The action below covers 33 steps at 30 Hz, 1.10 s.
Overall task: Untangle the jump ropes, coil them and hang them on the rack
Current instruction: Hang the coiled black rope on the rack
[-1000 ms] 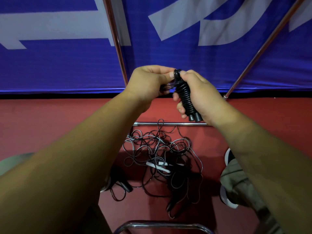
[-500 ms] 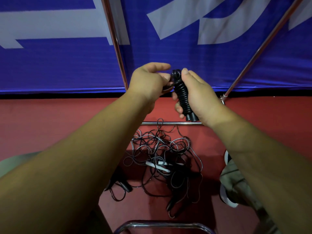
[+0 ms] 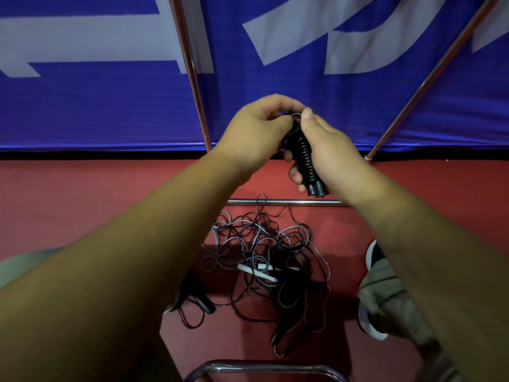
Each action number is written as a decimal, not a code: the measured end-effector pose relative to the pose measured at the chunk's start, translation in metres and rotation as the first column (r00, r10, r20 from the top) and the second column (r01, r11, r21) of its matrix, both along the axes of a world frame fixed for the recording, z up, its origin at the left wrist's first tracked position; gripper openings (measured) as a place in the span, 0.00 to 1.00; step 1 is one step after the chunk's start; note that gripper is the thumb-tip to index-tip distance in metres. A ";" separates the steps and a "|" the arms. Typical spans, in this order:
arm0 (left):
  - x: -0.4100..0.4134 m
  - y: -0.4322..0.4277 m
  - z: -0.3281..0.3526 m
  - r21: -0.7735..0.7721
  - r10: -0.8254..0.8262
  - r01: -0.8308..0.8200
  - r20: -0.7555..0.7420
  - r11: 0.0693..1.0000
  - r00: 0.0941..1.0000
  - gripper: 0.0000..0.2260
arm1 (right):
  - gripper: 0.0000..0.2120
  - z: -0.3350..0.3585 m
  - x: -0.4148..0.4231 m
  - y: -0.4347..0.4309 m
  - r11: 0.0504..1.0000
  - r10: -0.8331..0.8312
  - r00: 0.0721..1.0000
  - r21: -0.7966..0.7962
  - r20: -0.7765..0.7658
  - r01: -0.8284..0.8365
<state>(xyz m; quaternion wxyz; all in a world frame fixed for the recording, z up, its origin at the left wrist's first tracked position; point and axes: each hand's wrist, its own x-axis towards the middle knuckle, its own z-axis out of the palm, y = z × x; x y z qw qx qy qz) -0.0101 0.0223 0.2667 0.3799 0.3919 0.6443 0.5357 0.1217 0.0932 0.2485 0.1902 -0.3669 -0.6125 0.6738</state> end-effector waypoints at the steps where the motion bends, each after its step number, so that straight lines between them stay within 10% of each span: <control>1: -0.001 0.001 -0.001 -0.008 0.005 -0.004 0.028 1.000 1.000 0.09 | 0.19 -0.002 0.001 0.000 1.000 0.013 1.000 -0.013 -0.012 -0.013; 11: -0.009 0.003 0.000 0.005 0.006 -0.006 0.137 1.000 0.991 0.03 | 0.11 -0.005 0.001 0.000 0.996 0.092 0.996 0.002 -0.006 -0.092; 17: -0.018 0.004 0.009 0.098 0.046 -0.034 -0.118 0.995 0.992 0.04 | 0.11 -0.011 -0.002 -0.002 0.950 0.141 0.934 0.221 0.327 -0.221; 22: -0.006 0.005 0.016 0.166 0.052 -0.045 -0.035 0.985 0.998 0.05 | 0.12 -0.016 0.001 0.001 0.929 0.097 0.867 0.268 0.489 -0.255; 33: -0.014 0.004 0.013 0.001 0.167 -0.167 -0.043 0.986 0.985 0.05 | 0.20 -0.023 0.000 0.001 0.955 0.110 0.873 0.195 0.475 -0.226</control>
